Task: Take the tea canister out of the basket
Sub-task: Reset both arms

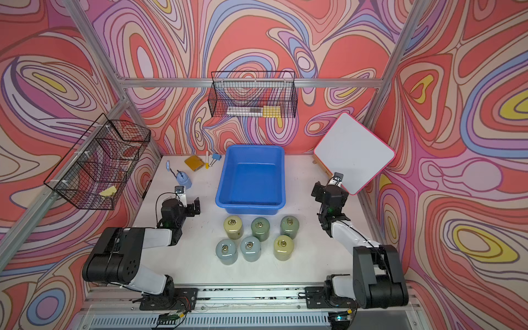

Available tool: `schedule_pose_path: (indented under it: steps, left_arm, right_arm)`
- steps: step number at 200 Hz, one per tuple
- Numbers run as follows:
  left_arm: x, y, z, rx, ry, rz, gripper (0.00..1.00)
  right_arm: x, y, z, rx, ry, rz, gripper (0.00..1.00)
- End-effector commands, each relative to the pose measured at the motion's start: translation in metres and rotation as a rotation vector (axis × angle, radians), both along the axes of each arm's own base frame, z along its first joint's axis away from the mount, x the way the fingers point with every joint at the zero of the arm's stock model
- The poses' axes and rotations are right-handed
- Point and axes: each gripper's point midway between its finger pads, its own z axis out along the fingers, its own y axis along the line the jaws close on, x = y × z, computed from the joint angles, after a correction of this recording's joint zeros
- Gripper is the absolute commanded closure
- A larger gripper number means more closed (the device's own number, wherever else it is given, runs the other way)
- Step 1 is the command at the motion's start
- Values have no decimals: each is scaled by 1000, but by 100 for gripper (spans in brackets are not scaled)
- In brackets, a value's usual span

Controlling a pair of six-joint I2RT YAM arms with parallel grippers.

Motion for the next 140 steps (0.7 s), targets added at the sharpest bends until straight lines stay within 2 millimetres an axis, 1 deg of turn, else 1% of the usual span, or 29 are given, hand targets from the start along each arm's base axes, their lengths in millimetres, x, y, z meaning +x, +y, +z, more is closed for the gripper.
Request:
schedule_pose_path:
  steps: [1,17,32,42,45,51,53,56,60,67,77,88,92,94,100,104,110,119,128,140]
  left_arm:
    - [0,-2,1,-18,-23,-11,1]
    - [-1,-2,0,-19,-10,-13,1]
    - [-1,-2,2,-19,-20,-10,1]
    - [-1,-2,1,-20,-13,-12,1]
    - [-1,-2,1,-20,-16,-12,1]
    - [-1,-2,2,-20,-21,-10,1]
    - [-1,-2,2,-20,-22,-10,1]
    - [0,-2,2,-20,-21,-10,1]
    - [-1,-2,1,-19,-18,-10,1]
    - [-1,-2,1,-20,-17,-10,1]
    - [-1,-2,1,-20,-19,-10,1]
    - [-1,-2,2,-20,-20,-10,1]
    - [-1,-2,1,-19,-19,-10,1]
    - [-1,-2,2,-21,-20,-9,1]
    - [-1,-2,1,-20,-19,-9,1]
    - [-1,-2,2,-19,-20,-9,1]
    - [-1,-2,2,-19,-19,-10,1]
    - [-1,-2,1,-19,-18,-10,1]
    - [-1,-2,1,-19,-17,-10,1]
    - [-1,-2,1,-20,-17,-9,1]
  right_arm:
    - [7,2,-5,-12,-30,25,2]
    - [15,3,-14,-34,-36,39,2]
    - [19,2,-26,-65,-19,44,2]
    - [17,2,-34,-70,-42,39,2]
    - [15,1,-40,-68,-39,37,2]
    - [12,0,-41,-72,-73,28,2]
    - [9,0,-46,-74,-70,28,2]
    - [10,1,-41,-76,-111,36,2]
    - [8,1,-40,-79,-125,36,2]
    - [7,3,-44,-66,-94,45,2]
    - [7,5,-41,-75,-121,63,2]
    - [11,13,-54,-76,-99,110,2]
    - [15,13,-54,-96,-120,111,2]
    - [17,15,-50,-100,-132,112,2]
    - [19,16,-60,-88,-45,105,2]
    - [20,18,-62,-80,-39,121,2]
    - [21,16,-57,-100,-82,110,2]
    - [20,17,-61,-80,-46,113,2]
    - [21,16,-59,-93,-66,105,2]
    - [20,16,-61,-83,-52,110,2]
